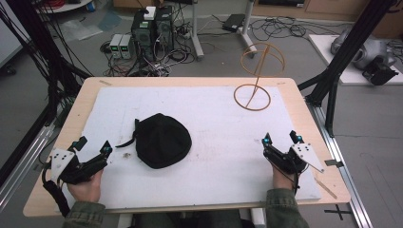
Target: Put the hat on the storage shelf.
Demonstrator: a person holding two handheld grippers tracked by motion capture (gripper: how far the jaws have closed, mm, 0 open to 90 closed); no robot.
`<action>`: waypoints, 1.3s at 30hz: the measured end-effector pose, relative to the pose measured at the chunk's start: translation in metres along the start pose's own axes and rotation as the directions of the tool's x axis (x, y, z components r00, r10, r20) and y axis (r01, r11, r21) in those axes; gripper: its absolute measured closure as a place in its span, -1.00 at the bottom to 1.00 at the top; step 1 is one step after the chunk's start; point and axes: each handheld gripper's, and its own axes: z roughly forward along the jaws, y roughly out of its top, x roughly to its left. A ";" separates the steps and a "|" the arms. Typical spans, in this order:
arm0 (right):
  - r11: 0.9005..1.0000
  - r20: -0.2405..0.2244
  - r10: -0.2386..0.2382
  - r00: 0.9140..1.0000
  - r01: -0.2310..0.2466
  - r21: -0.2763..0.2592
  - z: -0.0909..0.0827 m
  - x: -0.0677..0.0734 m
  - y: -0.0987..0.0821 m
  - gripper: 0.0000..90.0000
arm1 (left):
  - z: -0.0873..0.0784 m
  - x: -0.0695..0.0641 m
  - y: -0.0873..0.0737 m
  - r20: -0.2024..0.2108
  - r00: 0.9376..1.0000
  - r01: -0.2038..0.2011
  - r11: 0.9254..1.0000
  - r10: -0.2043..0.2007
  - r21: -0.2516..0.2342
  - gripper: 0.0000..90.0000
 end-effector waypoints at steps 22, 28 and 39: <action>1.000 -0.008 -0.006 1.000 0.006 0.017 0.002 0.000 -0.001 -0.77 | 0.000 -0.005 0.005 0.081 0.997 0.002 1.000 -0.003 0.014 -0.66; 1.000 -0.016 -0.010 1.000 0.010 0.020 0.001 0.002 -0.001 -0.77 | 0.007 -0.009 0.018 0.155 0.987 -0.036 0.998 0.029 0.044 -0.65; 1.000 -0.026 -0.009 1.000 0.009 0.023 0.002 0.002 -0.002 -0.77 | 0.033 -0.014 0.030 0.250 0.968 -0.049 0.987 0.010 0.151 -0.65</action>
